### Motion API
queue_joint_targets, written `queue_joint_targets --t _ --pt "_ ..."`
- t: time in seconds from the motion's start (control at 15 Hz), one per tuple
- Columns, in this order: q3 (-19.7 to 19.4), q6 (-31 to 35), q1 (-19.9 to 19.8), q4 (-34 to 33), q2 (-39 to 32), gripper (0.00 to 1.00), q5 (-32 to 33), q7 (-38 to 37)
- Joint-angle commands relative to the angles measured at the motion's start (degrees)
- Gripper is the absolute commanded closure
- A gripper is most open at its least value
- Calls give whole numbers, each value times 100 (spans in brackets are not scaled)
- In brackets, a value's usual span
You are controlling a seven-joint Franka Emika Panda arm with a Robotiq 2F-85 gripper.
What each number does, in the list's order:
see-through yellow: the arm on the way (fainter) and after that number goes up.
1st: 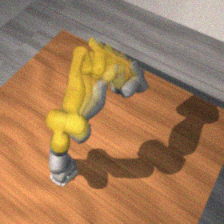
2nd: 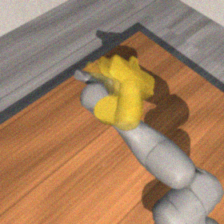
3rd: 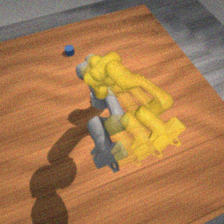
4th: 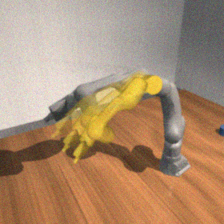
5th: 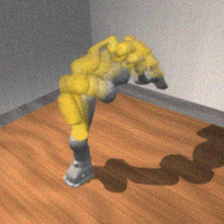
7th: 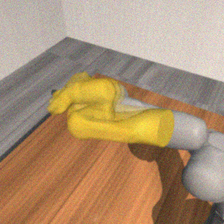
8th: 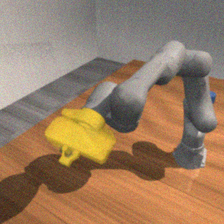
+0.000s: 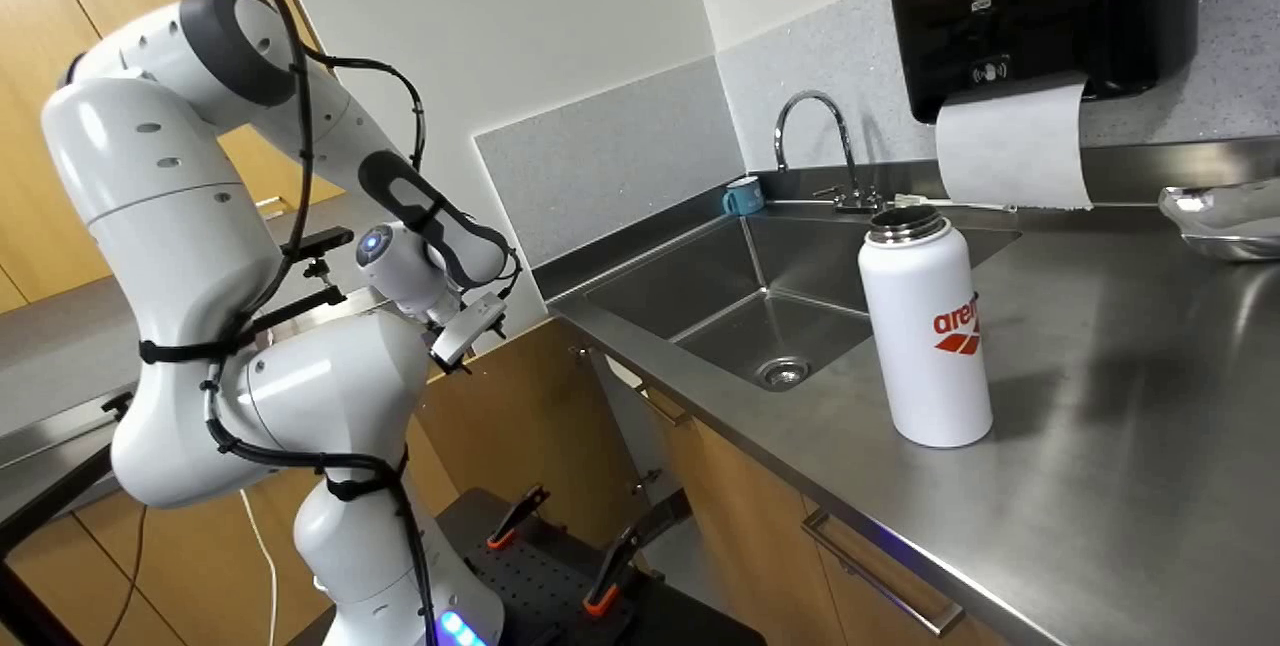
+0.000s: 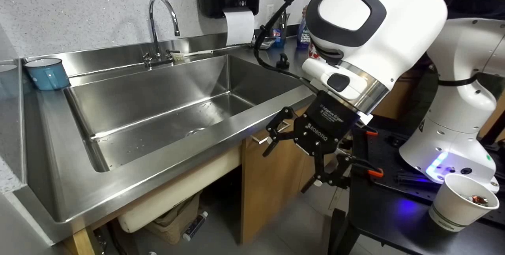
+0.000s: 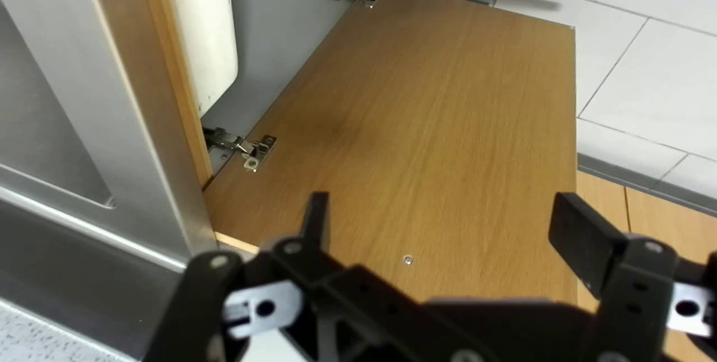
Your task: Close the left cabinet door
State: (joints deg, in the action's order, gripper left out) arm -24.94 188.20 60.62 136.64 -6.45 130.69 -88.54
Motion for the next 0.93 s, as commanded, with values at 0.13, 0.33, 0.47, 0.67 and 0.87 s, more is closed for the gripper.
queue_joint_targets --t 0.13,0.33,0.47,0.67,0.87 --pt "0 0 0 0 0 0 0 0" --pt "0 0 0 0 0 0 0 0" --pt "0 0 0 0 0 0 0 0" --pt "250 97 33 -350 -163 0 -64 -5" --pt "652 108 48 -1203 -678 0 -251 37"
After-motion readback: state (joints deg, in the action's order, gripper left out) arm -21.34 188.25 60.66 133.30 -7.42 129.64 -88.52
